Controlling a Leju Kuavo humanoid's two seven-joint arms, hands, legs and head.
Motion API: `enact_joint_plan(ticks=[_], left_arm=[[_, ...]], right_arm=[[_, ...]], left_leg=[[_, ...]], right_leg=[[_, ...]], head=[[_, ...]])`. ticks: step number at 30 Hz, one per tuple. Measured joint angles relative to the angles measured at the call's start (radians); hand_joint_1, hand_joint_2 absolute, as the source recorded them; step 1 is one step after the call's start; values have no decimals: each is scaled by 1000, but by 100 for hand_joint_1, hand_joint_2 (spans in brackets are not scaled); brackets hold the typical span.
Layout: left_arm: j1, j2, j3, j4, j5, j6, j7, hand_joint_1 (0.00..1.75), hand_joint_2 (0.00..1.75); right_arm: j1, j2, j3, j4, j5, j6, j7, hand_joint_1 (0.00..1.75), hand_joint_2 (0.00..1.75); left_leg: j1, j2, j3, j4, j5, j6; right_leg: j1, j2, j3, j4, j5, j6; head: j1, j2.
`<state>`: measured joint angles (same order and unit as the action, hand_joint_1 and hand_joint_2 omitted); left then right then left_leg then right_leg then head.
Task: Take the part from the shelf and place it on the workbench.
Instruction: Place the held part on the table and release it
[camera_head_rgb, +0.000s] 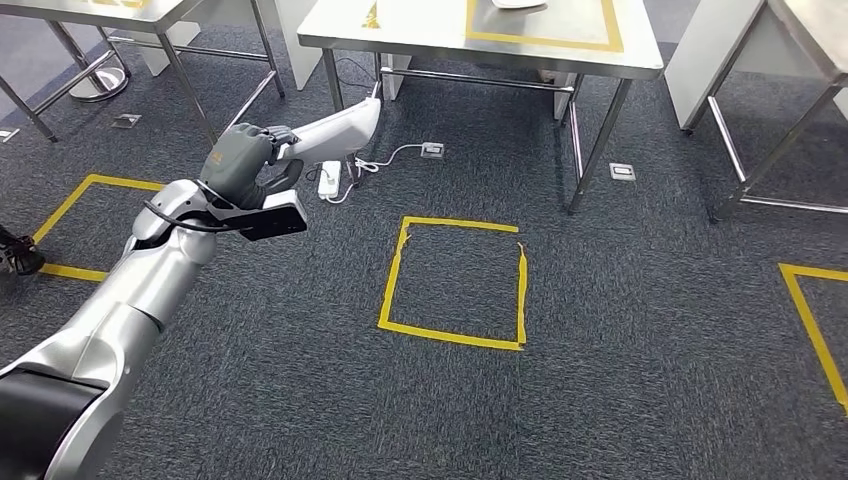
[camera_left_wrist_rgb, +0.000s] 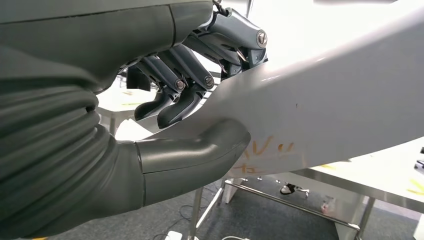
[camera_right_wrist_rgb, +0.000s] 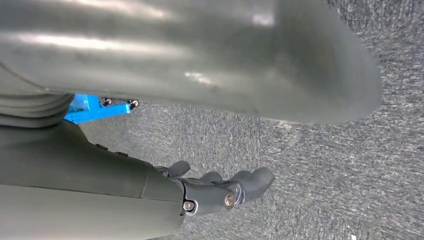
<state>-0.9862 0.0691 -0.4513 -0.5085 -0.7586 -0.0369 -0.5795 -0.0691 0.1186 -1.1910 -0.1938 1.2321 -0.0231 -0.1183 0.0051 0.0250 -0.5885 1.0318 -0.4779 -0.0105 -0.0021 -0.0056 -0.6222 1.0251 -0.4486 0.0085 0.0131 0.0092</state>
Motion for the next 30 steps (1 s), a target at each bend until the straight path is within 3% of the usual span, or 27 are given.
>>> enact_joint_plan(ticks=[3,6,8,9,11,13,18,20,22,23,24,25,27,29,30], left_arm=[[-2,0,0,0,-4,0,-3,175,175],[1,5,0,6,-4,0,-8,175,175],[8,7,0,13,-4,0,-10,175,175],[9,7,0,16,-4,0,-11,175,175],[7,7,0,20,-4,-1,-12,175,175],[1,5,0,22,-4,-3,-12,175,175],[-8,-8,0,25,-4,-5,-12,175,175],[-12,-13,0,25,-4,-5,-12,175,175],[-11,-16,0,27,-4,-5,-12,175,175],[-9,-17,0,28,-4,-5,-12,175,175],[-8,-18,0,28,-4,-5,-12,175,175],[-8,-18,0,28,-4,-5,-12,175,175],[-10,-21,0,29,-4,-5,-12,175,175],[-12,-23,0,30,-4,-6,-11,175,175],[-12,-23,0,30,-4,-6,-12,175,175]], right_arm=[[1,1,0,0,0,-1,-5,0,0],[0,2,0,0,3,-2,-13,0,0],[1,3,0,0,4,-3,-15,0,0],[1,3,0,0,4,-4,-15,0,0],[1,5,0,0,4,-6,-13,0,0],[0,6,0,0,4,-8,-11,0,0],[1,6,0,0,4,-9,-9,0,0],[-1,7,0,0,4,-9,-9,0,0],[0,6,0,0,4,-9,-9,0,0],[1,7,0,0,4,-9,-9,0,0],[1,7,0,0,4,-9,-9,0,0],[2,7,0,0,4,-9,-9,0,0],[2,6,0,0,4,-9,-9,0,0],[1,6,0,0,4,-10,-9,0,0],[1,6,0,0,4,-10,-9,0,0]], left_leg=[[1,-8,-10,25,-19,-16],[4,-17,-97,193,-89,-26],[6,-18,-149,270,-97,-30],[8,-18,-149,254,-72,-31],[11,-19,-104,135,4,-31],[10,-22,-54,29,38,-24],[9,-25,-27,1,26,13],[10,-25,-18,-1,21,22],[7,-25,-12,0,14,26],[6,-25,-7,0,9,26],[5,-25,-1,0,4,25],[4,-25,6,0,-1,23],[4,-24,20,0,-13,17],[3,-24,26,-2,-20,7],[2,-24,29,-1,-20,0]], right_leg=[[-7,3,12,-11,3,-19],[-10,7,21,-15,-1,-32],[-11,12,24,-13,-6,-33],[-11,15,27,-12,-10,-31],[-13,20,35,-7,-20,-23],[-12,24,37,0,-32,-11],[-11,21,30,32,-42,16],[-12,15,-22,129,-85,22],[-12,13,-100,253,-127,26],[-12,13,-125,281,-128,26],[-12,13,-132,272,-108,25],[-12,12,-120,226,-71,22],[-8,8,-68,88,7,10],[0,3,-36,9,27,-3],[3,3,-32,2,19,-9]], head=[[-3,0],[-9,0],[-11,0],[-12,0],[-14,0],[-16,0],[-13,0],[-8,0],[-4,0],[-4,0],[-3,0],[-3,0],[-3,0],[-2,0],[-2,0]])
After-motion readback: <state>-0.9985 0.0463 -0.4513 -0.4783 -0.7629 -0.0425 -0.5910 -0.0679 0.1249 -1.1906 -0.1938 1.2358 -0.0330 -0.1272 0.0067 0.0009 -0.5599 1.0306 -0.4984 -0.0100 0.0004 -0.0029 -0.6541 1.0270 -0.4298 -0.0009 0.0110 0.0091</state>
